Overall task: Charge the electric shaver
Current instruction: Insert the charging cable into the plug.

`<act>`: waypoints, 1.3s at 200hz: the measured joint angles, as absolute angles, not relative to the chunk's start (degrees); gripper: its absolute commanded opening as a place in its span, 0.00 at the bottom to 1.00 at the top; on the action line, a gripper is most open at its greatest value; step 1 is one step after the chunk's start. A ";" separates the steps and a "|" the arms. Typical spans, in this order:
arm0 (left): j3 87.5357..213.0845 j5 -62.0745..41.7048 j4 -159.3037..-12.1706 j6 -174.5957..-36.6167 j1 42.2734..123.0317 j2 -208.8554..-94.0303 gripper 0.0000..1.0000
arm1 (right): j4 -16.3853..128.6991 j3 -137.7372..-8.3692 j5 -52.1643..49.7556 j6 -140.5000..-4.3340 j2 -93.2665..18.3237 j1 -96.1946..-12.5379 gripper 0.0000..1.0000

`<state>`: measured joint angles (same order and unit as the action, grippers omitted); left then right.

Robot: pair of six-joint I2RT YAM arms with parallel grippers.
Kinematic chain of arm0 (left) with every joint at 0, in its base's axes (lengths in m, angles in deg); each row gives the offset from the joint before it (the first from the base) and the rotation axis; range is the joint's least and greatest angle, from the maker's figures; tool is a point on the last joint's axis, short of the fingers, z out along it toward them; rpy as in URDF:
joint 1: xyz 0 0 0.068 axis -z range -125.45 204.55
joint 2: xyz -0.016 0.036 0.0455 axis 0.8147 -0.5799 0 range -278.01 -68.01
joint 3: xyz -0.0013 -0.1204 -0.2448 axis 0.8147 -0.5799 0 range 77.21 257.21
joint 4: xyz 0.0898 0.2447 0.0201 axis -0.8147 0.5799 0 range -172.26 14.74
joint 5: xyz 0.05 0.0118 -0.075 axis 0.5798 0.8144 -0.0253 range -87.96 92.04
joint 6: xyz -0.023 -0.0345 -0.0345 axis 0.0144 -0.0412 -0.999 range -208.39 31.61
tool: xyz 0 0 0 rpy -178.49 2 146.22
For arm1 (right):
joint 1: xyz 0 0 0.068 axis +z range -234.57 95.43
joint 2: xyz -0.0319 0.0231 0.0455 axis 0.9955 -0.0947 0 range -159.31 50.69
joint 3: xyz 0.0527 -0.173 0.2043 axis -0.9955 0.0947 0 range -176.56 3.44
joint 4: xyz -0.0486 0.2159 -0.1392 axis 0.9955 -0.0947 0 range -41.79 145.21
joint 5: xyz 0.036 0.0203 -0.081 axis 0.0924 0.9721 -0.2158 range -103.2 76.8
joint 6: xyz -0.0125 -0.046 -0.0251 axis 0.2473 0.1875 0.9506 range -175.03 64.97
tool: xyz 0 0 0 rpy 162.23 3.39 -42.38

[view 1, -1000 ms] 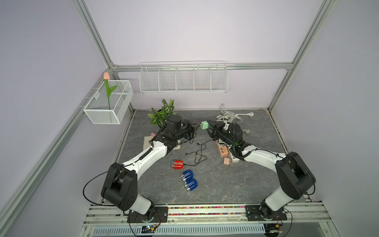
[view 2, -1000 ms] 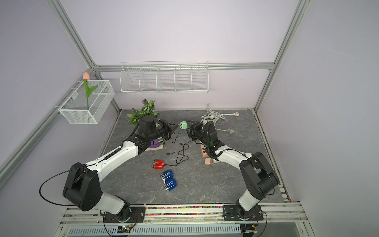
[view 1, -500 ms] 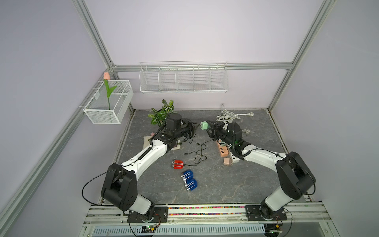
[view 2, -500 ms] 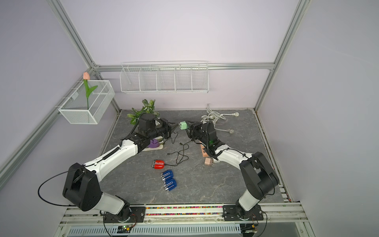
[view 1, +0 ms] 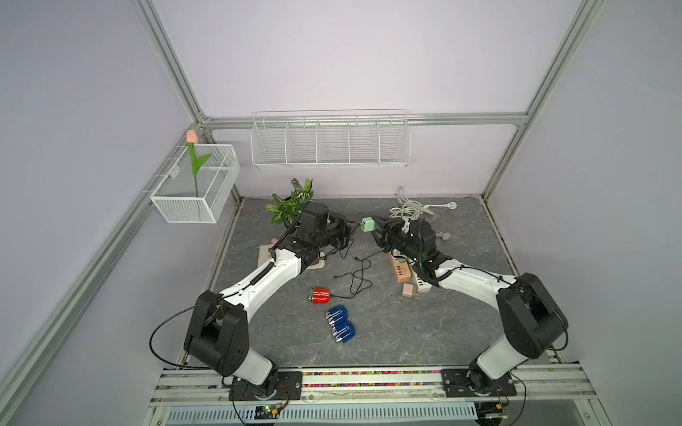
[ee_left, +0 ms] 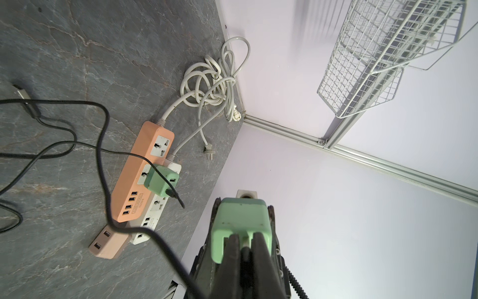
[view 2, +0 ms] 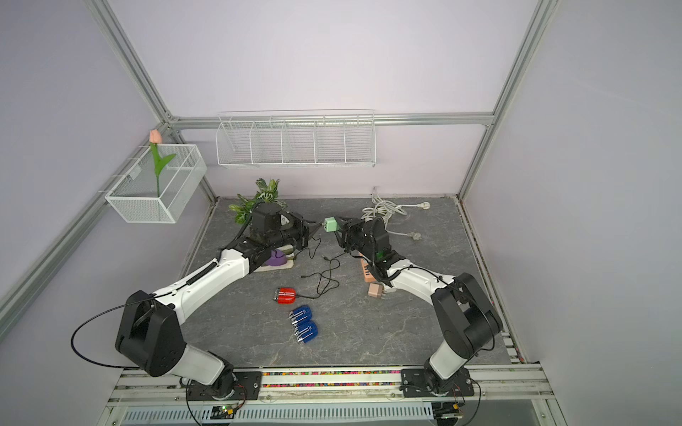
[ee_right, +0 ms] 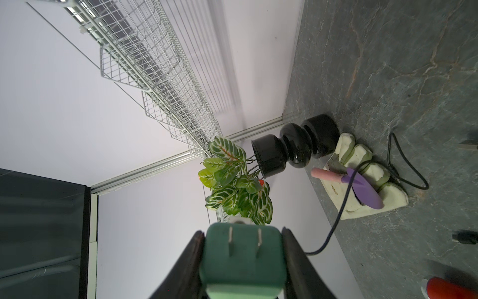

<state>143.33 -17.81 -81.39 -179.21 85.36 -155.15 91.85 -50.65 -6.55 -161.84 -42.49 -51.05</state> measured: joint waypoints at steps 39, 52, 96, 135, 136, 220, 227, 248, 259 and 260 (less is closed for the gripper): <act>143.99 -17.81 -80.12 -178.29 85.36 -155.15 0.00 | 91.72 -50.65 -6.35 -162.01 -42.52 -51.05 0.08; 144.40 -17.81 -79.71 -177.75 85.36 -155.23 0.00 | 91.72 -50.65 -6.31 -162.05 -42.56 -51.05 0.08; 145.13 -17.92 -78.88 -177.09 85.58 -155.54 0.00 | 91.19 -50.65 -5.91 -162.19 -42.58 -50.88 0.08; 145.61 -18.14 -78.24 -176.59 85.58 -156.13 0.00 | 90.89 -50.67 -6.07 -162.21 -42.71 -50.88 0.07; 145.65 -18.14 -78.22 -176.57 85.58 -156.15 0.00 | 90.82 -50.67 -6.07 -162.21 -42.73 -50.88 0.07; 147.40 -17.35 -77.13 -174.91 85.65 -157.77 0.00 | 88.42 -51.76 -9.21 -163.74 -42.76 -50.05 0.07; 147.40 -17.20 -77.68 -174.91 85.65 -157.81 0.00 | 88.24 -52.05 -9.59 -164.00 -42.76 -49.98 0.07; 147.40 -17.00 -79.14 -174.91 85.65 -157.92 0.00 | 87.30 -53.05 -10.39 -164.35 -42.76 -49.94 0.07; 147.40 -16.98 -79.69 -174.91 85.65 -158.03 0.00 | 86.78 -53.47 -10.66 -164.35 -42.76 -49.94 0.07; 147.40 -16.98 -79.75 -174.93 85.65 -158.03 0.00 | 86.71 -53.49 -10.66 -164.35 -42.76 -49.94 0.07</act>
